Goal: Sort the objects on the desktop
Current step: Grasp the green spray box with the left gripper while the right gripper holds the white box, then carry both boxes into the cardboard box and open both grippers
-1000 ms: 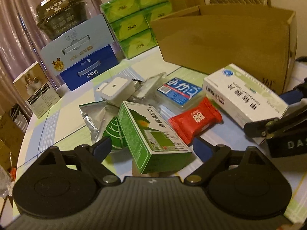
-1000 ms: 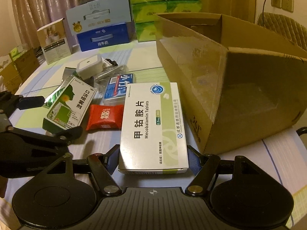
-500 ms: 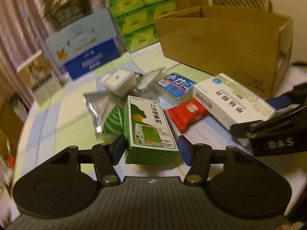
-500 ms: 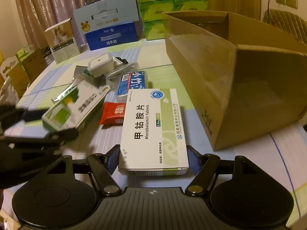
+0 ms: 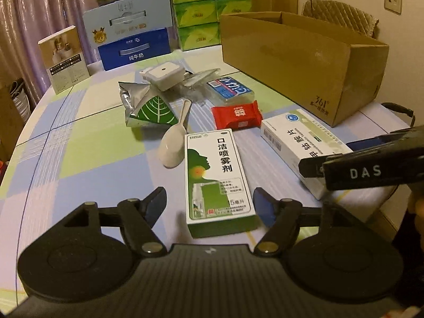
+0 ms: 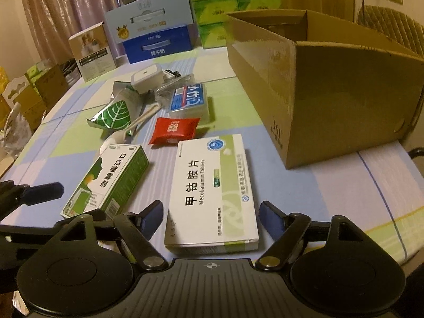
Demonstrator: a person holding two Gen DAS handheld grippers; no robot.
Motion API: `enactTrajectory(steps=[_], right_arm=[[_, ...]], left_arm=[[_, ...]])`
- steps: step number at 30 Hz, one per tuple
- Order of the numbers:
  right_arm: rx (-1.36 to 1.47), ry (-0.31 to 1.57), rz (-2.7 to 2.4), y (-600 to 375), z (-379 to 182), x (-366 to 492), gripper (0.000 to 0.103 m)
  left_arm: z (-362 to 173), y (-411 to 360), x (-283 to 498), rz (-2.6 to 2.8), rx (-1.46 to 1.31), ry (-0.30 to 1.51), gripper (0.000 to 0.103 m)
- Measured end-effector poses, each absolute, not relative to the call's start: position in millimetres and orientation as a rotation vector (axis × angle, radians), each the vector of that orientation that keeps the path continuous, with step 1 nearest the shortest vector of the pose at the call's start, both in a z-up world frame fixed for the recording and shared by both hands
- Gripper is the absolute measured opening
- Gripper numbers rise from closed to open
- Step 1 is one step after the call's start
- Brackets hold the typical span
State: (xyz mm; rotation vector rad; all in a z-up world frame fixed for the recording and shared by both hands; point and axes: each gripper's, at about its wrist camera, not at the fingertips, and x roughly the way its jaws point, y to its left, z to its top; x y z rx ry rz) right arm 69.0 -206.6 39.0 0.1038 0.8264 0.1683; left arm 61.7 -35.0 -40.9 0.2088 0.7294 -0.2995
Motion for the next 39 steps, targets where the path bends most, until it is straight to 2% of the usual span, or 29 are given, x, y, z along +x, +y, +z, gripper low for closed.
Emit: enactTrajectory(steps=[14,18,21,22,28,34,39], right_arm=[[0.014,0.805,0.155,-200,28,90,0.077],[-0.005,0.803,0.152,-198,26,95,0.077],[-0.016,0.807,0.150,-196,24,97,0.073],[-0.021,0.806,0.150,-196,24,97,0.069],[-0.024,0.801,0.152,-195,26,96,0.068],[-0.015,0.742,0.169,-194,43,84,0.068],[-0.008,0.659,0.185,-198,81,68,0.068]], left_arm=[[-50,-38,91,-0.286,0.165,0.741,0.067],[-54,-39,95,-0.291,0.158,0.751,0.063],[-56,-39,96,-0.298,0.161,0.767,0.051],[-57,-40,96,-0.296,0.163,0.770,0.051],[-55,-36,95,-0.282,0.142,0.777,0.051],[-36,-33,83,-0.289,0.135,0.730,0.050],[-2,-35,75,-0.283,0.133,0.675,0.050]])
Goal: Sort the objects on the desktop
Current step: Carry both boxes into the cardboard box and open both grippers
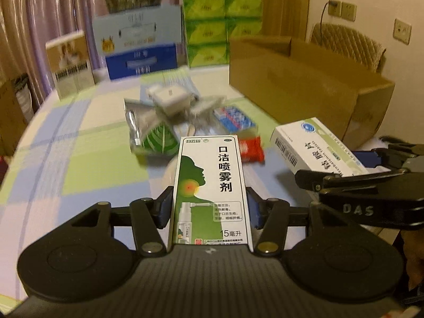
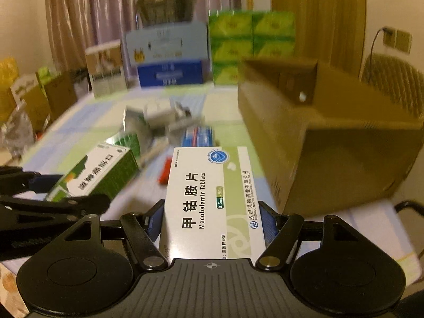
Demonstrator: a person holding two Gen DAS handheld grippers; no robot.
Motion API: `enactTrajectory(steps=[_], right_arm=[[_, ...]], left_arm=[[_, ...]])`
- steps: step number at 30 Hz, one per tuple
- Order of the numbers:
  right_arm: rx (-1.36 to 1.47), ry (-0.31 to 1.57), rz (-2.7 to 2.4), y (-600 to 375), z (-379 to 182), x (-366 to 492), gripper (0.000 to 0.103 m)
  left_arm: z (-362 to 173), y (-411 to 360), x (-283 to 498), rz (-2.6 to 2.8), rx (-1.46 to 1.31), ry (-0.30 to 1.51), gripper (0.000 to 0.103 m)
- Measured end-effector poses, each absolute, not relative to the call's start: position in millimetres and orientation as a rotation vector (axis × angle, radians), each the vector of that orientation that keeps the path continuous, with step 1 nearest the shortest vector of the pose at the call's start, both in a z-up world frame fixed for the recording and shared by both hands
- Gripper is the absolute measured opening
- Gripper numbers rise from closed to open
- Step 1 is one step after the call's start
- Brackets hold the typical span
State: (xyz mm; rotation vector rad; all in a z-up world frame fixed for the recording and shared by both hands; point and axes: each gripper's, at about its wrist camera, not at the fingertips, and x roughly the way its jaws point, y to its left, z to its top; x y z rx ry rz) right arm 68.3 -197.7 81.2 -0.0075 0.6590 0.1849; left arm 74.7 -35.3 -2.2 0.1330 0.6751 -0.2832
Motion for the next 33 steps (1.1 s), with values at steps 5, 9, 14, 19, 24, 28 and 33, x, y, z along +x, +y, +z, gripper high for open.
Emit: enactTrajectory(steps=[5,9,14,19,24,28,33], right_arm=[[0.018,0.590,0.165,-224,133,74,0.068],[0.041,0.546,0.137,-264,166,94,0.068],[0.046,0.578,0.096,-318,180,128,0.068],[0.040,0.621,0.076,-359,172,159,0.068],[0.047,0.665,0.090,-379,157,189,0.068],[0.042,0.685,0.095,-384,144,205,0.068],[0.027,0.699,0.100,-387,132,214,0.068]], left_arm=[[37,-56,77,-0.314,0.124,0.623,0.050],[64,-86,91,-0.362,0.116,0.588,0.050],[85,-134,118,-0.424,0.097,0.575,0.050],[91,-183,155,-0.472,0.087,0.586,0.050],[85,-220,187,-0.506,0.088,0.598,0.050],[72,-238,210,-0.519,0.094,0.625,0.051],[53,-243,223,-0.517,0.107,0.657,0.051]])
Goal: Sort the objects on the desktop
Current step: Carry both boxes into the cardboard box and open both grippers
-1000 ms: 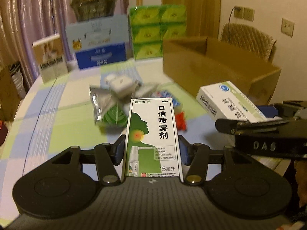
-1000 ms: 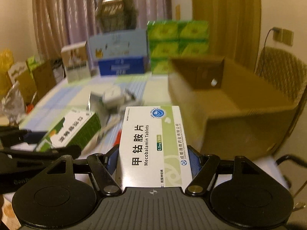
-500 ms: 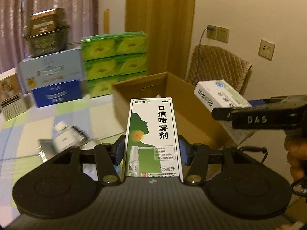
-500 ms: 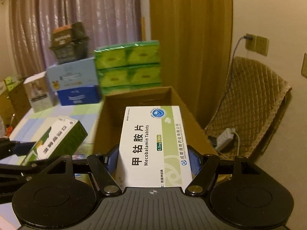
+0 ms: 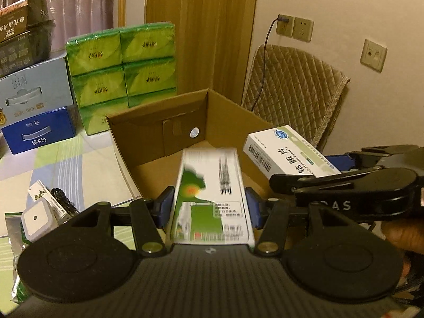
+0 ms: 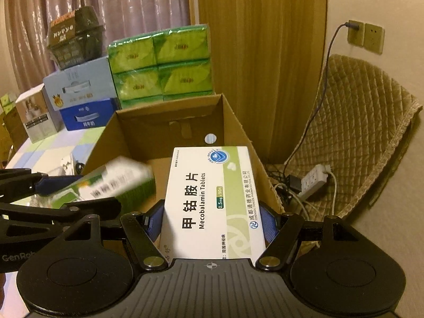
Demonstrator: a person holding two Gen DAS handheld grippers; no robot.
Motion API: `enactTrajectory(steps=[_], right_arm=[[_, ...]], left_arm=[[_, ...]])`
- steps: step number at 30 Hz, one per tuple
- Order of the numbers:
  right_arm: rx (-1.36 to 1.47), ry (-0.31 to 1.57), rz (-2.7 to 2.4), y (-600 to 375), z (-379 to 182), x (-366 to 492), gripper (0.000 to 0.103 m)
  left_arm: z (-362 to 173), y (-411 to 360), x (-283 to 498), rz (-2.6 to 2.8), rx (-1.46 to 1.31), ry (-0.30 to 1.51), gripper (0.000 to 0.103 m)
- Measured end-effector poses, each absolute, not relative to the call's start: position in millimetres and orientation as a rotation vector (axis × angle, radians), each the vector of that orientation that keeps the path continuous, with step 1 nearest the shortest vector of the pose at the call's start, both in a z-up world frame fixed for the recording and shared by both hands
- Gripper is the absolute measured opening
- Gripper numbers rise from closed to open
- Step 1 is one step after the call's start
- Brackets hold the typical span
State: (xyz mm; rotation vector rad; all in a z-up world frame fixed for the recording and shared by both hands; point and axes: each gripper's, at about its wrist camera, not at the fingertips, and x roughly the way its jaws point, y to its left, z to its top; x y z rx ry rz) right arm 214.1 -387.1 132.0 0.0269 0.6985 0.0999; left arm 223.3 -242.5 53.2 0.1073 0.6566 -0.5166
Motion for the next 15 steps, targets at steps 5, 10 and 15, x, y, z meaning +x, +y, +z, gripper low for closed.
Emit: enactTrajectory(steps=[5,10,15], right_arm=[[0.030,0.703,0.094,-394,128,215,0.068],[0.046,0.717,0.101,-394,124,214,0.068],[0.067,0.722,0.134,-385,126,215,0.068]], left_arm=[[53,-242,226,-0.529,0.100,0.643,0.051],[68,-227,221,-0.520,0.087,0.595,0.052],[79,-202,211,-0.490,0.060,0.582,0.057]])
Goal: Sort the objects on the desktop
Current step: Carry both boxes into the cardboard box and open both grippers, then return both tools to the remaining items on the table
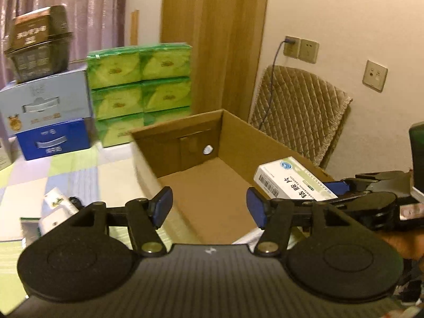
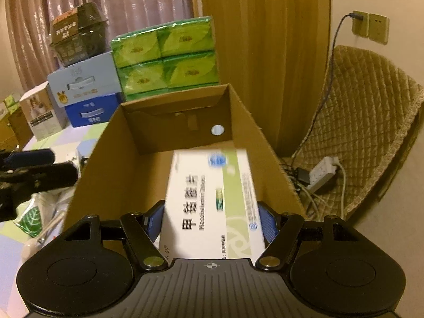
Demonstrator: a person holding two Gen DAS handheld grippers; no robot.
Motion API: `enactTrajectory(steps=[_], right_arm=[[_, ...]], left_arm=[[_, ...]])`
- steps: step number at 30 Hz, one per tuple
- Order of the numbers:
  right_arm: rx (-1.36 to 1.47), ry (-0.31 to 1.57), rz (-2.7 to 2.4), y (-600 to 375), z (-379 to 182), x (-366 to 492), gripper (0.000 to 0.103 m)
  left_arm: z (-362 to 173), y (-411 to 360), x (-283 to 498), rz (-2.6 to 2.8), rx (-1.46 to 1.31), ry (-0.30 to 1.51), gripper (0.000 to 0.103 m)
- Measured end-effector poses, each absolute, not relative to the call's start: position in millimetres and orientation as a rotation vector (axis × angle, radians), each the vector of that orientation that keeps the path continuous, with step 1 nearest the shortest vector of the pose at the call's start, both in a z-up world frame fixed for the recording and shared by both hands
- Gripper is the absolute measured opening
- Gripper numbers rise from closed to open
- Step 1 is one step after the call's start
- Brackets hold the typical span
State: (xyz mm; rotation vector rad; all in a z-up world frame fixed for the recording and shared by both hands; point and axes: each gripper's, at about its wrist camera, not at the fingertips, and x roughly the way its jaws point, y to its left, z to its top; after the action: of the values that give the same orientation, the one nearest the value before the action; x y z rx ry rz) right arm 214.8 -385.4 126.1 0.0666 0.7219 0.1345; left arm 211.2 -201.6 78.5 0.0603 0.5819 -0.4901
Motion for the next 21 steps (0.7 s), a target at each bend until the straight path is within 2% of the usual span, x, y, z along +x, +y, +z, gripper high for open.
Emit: enactTrajectory(steps=[11,21], right_arm=[[0.079,0.663,0.146,-359,159,188,0.072],[0.091,0.599,0.264,-288,187,145,0.080]], left_arm=[[80,-108,167,-0.370,0.004,0.597,0.059],[67,-17,119,-0.235,0.066,0.612,0.069]])
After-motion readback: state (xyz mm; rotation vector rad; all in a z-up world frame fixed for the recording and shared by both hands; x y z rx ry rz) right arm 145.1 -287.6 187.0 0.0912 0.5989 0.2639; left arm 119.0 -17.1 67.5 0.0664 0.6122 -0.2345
